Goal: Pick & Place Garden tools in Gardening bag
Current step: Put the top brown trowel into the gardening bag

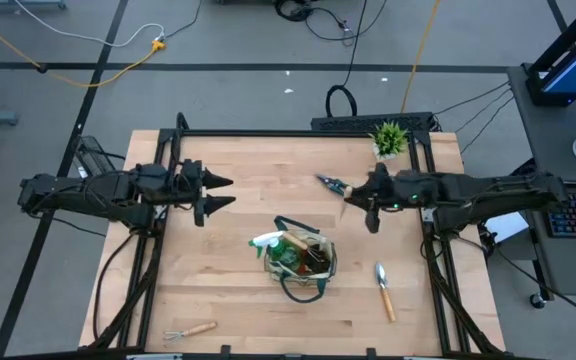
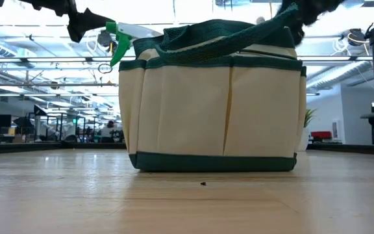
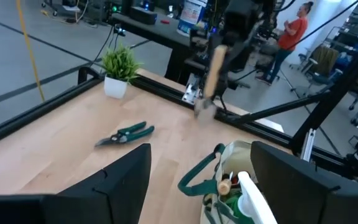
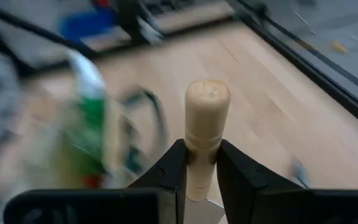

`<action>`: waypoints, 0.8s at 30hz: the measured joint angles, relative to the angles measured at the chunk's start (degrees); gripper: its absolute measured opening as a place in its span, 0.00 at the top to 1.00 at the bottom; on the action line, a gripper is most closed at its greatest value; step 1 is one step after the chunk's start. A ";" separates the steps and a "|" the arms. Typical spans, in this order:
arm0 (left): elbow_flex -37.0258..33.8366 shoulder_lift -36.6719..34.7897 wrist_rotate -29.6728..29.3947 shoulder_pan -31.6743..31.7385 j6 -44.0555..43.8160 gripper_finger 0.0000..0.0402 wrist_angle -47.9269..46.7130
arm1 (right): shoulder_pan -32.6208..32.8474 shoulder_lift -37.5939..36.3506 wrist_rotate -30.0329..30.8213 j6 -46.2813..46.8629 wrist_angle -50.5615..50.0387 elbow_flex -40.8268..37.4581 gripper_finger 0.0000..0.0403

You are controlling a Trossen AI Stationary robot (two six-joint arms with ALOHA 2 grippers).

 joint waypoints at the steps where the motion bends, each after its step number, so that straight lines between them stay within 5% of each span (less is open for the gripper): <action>1: 0.00 0.00 0.02 0.00 0.00 0.30 -0.04 | 0.00 -0.67 -1.68 -0.23 1.93 0.00 0.86; 24: 0.00 0.00 0.10 -0.02 -0.83 0.30 -0.50 | 0.60 -5.20 -47.95 0.16 35.35 -0.02 0.86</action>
